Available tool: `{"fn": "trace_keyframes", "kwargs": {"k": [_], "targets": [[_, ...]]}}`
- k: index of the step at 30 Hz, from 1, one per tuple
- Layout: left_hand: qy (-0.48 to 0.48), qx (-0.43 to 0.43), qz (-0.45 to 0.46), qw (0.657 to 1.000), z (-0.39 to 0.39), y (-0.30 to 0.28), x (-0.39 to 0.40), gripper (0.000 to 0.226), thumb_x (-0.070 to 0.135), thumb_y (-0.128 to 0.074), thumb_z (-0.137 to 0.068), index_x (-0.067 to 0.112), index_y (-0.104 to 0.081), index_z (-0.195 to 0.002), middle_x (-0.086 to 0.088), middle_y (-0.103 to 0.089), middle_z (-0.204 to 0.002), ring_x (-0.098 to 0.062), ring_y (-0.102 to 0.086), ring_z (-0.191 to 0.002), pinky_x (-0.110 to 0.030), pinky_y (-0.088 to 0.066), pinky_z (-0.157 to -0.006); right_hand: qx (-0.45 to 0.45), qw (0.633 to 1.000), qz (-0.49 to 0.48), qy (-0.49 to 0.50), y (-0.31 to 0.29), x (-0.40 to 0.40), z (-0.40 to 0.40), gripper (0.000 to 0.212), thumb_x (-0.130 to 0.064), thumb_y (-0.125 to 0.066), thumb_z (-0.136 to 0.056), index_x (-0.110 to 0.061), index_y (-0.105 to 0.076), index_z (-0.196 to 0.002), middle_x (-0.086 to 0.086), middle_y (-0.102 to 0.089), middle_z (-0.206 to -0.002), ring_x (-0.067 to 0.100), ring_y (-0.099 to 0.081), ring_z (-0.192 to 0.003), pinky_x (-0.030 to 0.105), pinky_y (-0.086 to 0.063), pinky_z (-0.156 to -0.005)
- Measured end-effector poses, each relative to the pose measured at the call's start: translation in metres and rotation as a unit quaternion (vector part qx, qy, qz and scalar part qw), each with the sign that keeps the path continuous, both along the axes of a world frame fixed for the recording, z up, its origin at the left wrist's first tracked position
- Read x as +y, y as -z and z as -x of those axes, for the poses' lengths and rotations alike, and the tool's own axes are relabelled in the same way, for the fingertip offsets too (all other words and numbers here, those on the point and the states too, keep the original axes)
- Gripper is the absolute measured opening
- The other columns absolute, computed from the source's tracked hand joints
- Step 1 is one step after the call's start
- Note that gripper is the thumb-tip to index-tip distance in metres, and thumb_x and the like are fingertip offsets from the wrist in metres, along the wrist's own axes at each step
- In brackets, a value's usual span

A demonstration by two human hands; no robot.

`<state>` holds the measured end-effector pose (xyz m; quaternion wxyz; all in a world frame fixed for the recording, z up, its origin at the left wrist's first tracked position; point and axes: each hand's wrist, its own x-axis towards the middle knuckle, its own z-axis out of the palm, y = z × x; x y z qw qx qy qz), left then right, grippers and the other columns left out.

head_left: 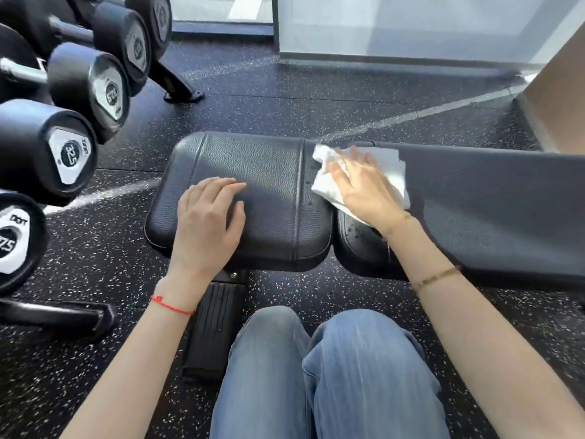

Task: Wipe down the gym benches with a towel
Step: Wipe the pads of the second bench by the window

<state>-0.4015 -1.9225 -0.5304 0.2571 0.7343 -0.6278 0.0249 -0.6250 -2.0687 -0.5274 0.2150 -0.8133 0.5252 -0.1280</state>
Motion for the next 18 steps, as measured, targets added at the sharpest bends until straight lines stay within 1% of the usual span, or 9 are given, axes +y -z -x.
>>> {"fn": "trace_keyframes", "kwargs": {"k": [1, 3, 5, 7, 10, 11, 14, 16, 18], "targets": [[-0.014, 0.0, -0.001, 1.0, -0.004, 0.0, 0.001, 0.032, 0.018, -0.054, -0.096, 0.012, -0.063, -0.126, -0.005, -0.061, -0.132, -0.027, -0.05, -0.13, -0.049, -0.034, -0.112, -0.007, 0.999, -0.008, -0.034, -0.003, 0.001, -0.017, 0.051, -0.044, -0.023, -0.107, -0.025, -0.03, -0.154, -0.002, -0.023, -0.162, 0.015, -0.011, -0.151, 0.033, 0.002, -0.123], [-0.037, 0.003, -0.002, 0.999, -0.013, 0.001, 0.002, 0.033, 0.02, -0.051, -0.098, 0.012, -0.061, -0.128, -0.005, -0.06, -0.133, -0.026, -0.049, -0.13, -0.048, -0.034, -0.112, 0.027, 0.991, 0.027, -0.128, 0.0, 0.02, -0.038, 0.05, -0.036, -0.02, -0.109, -0.019, -0.024, -0.156, 0.005, -0.019, -0.164, 0.017, -0.011, -0.152, 0.037, -0.002, -0.125], [-0.052, 0.007, 0.003, 0.999, -0.022, 0.002, 0.002, 0.035, 0.022, -0.048, -0.098, 0.012, -0.061, -0.129, -0.006, -0.059, -0.133, -0.026, -0.049, -0.129, -0.048, -0.035, -0.111, 0.015, 0.98, 0.06, -0.187, 0.004, 0.046, -0.034, 0.052, -0.042, -0.018, -0.108, -0.022, -0.026, -0.155, 0.004, -0.022, -0.163, 0.018, -0.012, -0.152, 0.035, -0.002, -0.125], [-0.059, 0.003, 0.002, 0.998, -0.031, 0.005, 0.0, 0.036, 0.022, -0.048, -0.098, 0.011, -0.06, -0.13, -0.006, -0.058, -0.134, -0.026, -0.049, -0.13, -0.047, -0.035, -0.112, -0.01, 0.979, 0.057, -0.195, 0.006, 0.059, -0.022, 0.055, -0.051, -0.022, -0.106, -0.025, -0.027, -0.155, -0.002, -0.027, -0.162, 0.015, -0.014, -0.151, 0.028, 0.0, -0.123], [-0.058, -0.005, -0.011, 0.998, -0.04, 0.01, -0.004, 0.036, 0.022, -0.051, -0.098, 0.011, -0.06, -0.131, -0.007, -0.056, -0.137, -0.027, -0.047, -0.132, -0.047, -0.033, -0.113, 0.085, 0.969, 0.101, -0.21, 0.007, 0.026, -0.032, 0.06, -0.049, -0.025, -0.105, -0.021, -0.019, -0.157, -0.001, -0.018, -0.165, 0.016, -0.011, -0.152, 0.034, -0.005, -0.124], [-0.056, -0.006, -0.017, 0.998, -0.042, 0.011, -0.006, 0.036, 0.022, -0.051, -0.098, 0.011, -0.059, -0.131, -0.007, -0.055, -0.138, -0.027, -0.046, -0.132, -0.048, -0.033, -0.113, 0.099, 0.973, 0.079, -0.192, 0.005, 0.01, -0.042, 0.061, -0.049, -0.026, -0.105, -0.023, -0.015, -0.158, -0.003, -0.012, -0.166, 0.015, -0.005, -0.153, 0.036, -0.003, -0.125], [-0.056, -0.013, -0.032, 0.998, -0.046, 0.013, -0.011, 0.04, 0.026, -0.052, -0.097, 0.014, -0.057, -0.135, -0.006, -0.052, -0.143, -0.026, -0.043, -0.135, -0.048, -0.03, -0.115, 0.083, 0.985, 0.016, -0.151, -0.001, -0.01, -0.065, 0.061, -0.05, -0.03, -0.104, -0.03, -0.01, -0.158, -0.008, -0.003, -0.166, 0.013, 0.005, -0.153, 0.038, 0.004, -0.124], [-0.055, -0.015, -0.037, 0.998, -0.05, 0.014, -0.014, 0.042, 0.028, -0.053, -0.096, 0.016, -0.055, -0.136, -0.004, -0.05, -0.144, -0.025, -0.041, -0.137, -0.048, -0.029, -0.116, 0.071, 0.979, 0.058, -0.182, 0.003, 0.01, -0.059, 0.058, -0.047, -0.028, -0.105, -0.028, -0.013, -0.158, -0.006, -0.008, -0.166, 0.015, 0.001, -0.153, 0.041, 0.002, -0.125], [-0.052, -0.016, -0.037, 0.998, -0.054, 0.015, -0.016, 0.043, 0.028, -0.054, -0.096, 0.017, -0.055, -0.137, -0.004, -0.05, -0.144, -0.024, -0.041, -0.137, -0.048, -0.028, -0.116, 0.031, 0.969, 0.092, -0.229, 0.012, 0.044, -0.043, 0.058, -0.052, -0.026, -0.104, -0.03, -0.015, -0.158, -0.009, -0.013, -0.165, 0.013, -0.001, -0.152, 0.037, 0.006, -0.124]]}}
